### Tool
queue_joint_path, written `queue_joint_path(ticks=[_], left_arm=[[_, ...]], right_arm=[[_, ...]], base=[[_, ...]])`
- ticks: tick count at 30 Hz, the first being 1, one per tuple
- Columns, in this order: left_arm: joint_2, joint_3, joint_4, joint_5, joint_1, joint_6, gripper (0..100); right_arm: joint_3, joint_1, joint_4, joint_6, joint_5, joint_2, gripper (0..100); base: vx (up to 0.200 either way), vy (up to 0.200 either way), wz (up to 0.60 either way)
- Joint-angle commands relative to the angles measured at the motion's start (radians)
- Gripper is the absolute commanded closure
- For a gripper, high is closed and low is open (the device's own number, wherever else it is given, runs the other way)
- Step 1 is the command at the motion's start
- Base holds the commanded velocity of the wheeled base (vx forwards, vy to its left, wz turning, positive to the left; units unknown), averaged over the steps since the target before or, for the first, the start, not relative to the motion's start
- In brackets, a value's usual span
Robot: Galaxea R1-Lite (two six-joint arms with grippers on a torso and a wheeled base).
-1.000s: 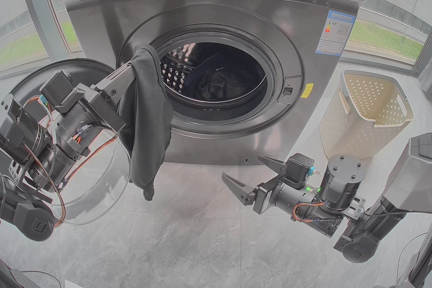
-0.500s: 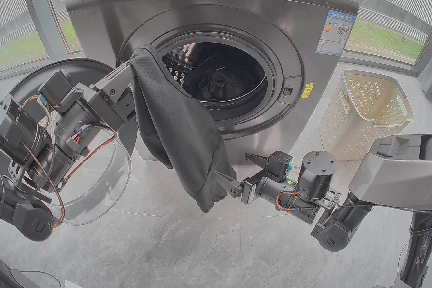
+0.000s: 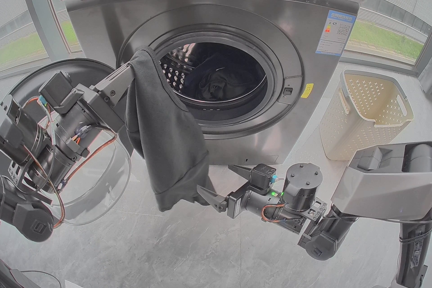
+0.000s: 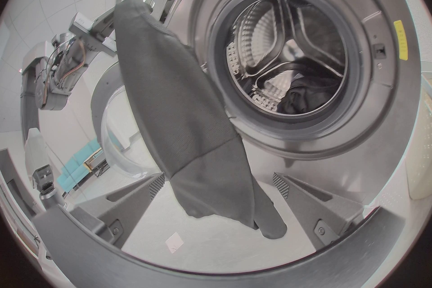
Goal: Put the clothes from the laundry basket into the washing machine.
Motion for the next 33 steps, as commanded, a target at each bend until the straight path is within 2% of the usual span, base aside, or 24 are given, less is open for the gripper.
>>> queue_joint_path(ticks=[1,9,20,23,33], left_arm=[[-0.001,0.002,-0.002,-0.001,0.0,0.0,100],[0.001,0.002,-0.002,-0.001,0.0,0.0,100],[-0.004,0.014,-0.004,-0.003,-0.009,0.0,100],[0.001,0.014,-0.004,-0.003,-0.011,0.0,100],[0.001,0.014,-0.004,-0.001,-0.011,0.0,100]], right_arm=[[-0.027,0.015,-0.001,0.0,0.0,0.025,0],[-0.042,0.0,0.0,-0.001,0.003,0.036,0],[-0.261,-0.056,0.002,-0.026,0.045,0.165,0],[-0.274,-0.056,0.0,-0.026,0.062,0.173,0],[-0.278,-0.013,0.002,-0.027,0.063,0.165,0]], base=[[0.0,0.0,0.0],[0.0,0.0,0.0],[0.0,0.0,0.0],[0.0,0.0,0.0],[0.0,0.0,0.0]])
